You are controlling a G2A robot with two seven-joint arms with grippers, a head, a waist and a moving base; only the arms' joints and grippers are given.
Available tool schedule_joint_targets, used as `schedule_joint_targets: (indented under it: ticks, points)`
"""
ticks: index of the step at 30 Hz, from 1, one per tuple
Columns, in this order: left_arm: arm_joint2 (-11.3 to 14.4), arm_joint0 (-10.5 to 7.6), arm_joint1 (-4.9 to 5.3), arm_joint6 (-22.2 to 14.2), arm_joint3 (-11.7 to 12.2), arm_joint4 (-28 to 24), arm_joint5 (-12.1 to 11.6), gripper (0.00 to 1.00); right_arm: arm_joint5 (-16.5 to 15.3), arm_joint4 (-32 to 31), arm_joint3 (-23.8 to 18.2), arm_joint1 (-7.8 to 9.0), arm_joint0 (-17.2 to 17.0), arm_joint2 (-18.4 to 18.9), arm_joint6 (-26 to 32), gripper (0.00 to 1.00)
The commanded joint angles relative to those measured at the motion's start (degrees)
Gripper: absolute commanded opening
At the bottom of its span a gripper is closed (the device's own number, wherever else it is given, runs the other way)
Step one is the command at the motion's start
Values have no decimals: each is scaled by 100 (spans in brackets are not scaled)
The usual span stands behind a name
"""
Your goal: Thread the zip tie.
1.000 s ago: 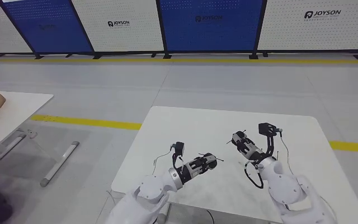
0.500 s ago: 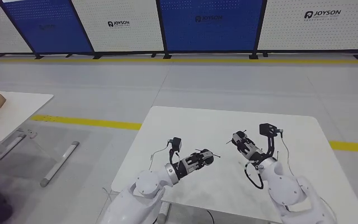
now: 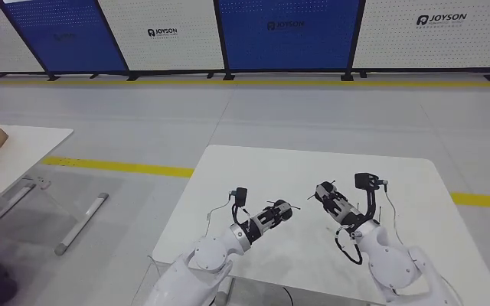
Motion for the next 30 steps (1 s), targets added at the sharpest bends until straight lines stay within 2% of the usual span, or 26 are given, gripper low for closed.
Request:
schedule_joint_targets:
  ticks: [1,5,8,9,24,30]
  points:
    - [0,0,0,0,0,0,0,0,35,-21,14,-3,-14,5,-64,0]
    - [0,0,0,0,0,0,0,0,421,-416,28,-66,-5,-275,-418,0]
    - [0,0,0,0,0,0,0,0,921,-972,31,-136,54,-650,-647,0]
    - [0,0,0,0,0,0,0,0,953,-959,7,-154,54,-698,-683,0]
    - [0,0,0,0,0,0,0,0,943,-938,-1,-160,42,-703,-702,0]
    - [0,0,0,0,0,0,0,0,456,-590,-56,-135,-105,-430,-548,0]
